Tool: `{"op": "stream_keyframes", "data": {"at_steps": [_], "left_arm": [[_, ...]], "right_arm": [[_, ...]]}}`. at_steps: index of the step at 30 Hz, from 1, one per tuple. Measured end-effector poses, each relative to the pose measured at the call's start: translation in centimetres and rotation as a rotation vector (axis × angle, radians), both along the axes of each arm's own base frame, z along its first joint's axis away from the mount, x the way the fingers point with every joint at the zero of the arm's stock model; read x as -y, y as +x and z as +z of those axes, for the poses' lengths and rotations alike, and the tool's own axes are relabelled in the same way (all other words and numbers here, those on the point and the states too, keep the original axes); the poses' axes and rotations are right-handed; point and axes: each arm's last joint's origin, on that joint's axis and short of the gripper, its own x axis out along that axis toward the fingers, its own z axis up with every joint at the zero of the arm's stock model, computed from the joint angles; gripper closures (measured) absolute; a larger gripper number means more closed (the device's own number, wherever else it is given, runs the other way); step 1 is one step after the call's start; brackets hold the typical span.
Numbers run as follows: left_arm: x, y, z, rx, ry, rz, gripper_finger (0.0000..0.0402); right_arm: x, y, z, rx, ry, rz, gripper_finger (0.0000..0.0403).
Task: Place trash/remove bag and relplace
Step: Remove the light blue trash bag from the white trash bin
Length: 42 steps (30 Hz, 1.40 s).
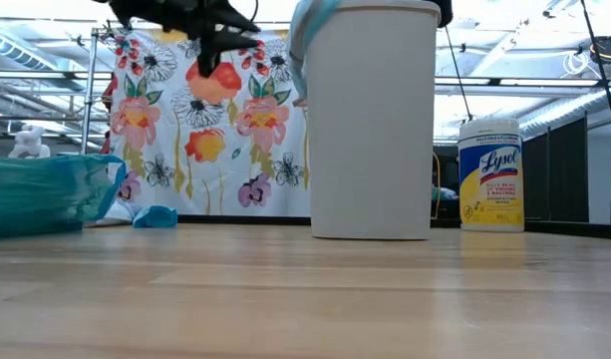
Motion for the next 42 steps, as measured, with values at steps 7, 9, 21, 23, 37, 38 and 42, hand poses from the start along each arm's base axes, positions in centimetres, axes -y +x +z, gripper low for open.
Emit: {"op": "stream_keyframes", "data": {"at_steps": [7,9,21,23,37,38,42], "left_arm": [[-0.9,3.0,4.3,0.074,-0.086,-0.158,0.0292],[-1.1,4.4,5.4,0.061,-0.091,-0.182,0.0292],[0.7,10.8,9.8,0.034,-0.053,-0.319,0.0292],[1.4,11.3,10.1,0.012,-0.041,-0.314,0.0292],[3.4,13.8,10.0,-0.049,-0.039,-0.235,0.0292],[3.4,13.8,10.0,-0.048,-0.035,-0.221,0.0292],[3.3,13.9,10.1,-0.037,-0.027,-0.208,0.0292]], "right_arm": [[0.0,-0.1,0.2,0.012,-0.002,0.006,0.0403],[-0.1,-0.1,0.2,0.014,-0.005,0.012,0.0403],[-0.9,0.0,0.2,0.01,-0.024,0.047,0.0403],[-0.9,0.0,0.2,0.011,-0.024,0.046,0.0403],[-0.9,-0.1,0.4,0.013,-0.077,0.056,0.0403],[-0.9,-0.1,0.4,0.013,-0.08,0.057,0.0403],[-0.9,-0.3,0.5,0.017,-0.087,0.062,0.0403]]}}
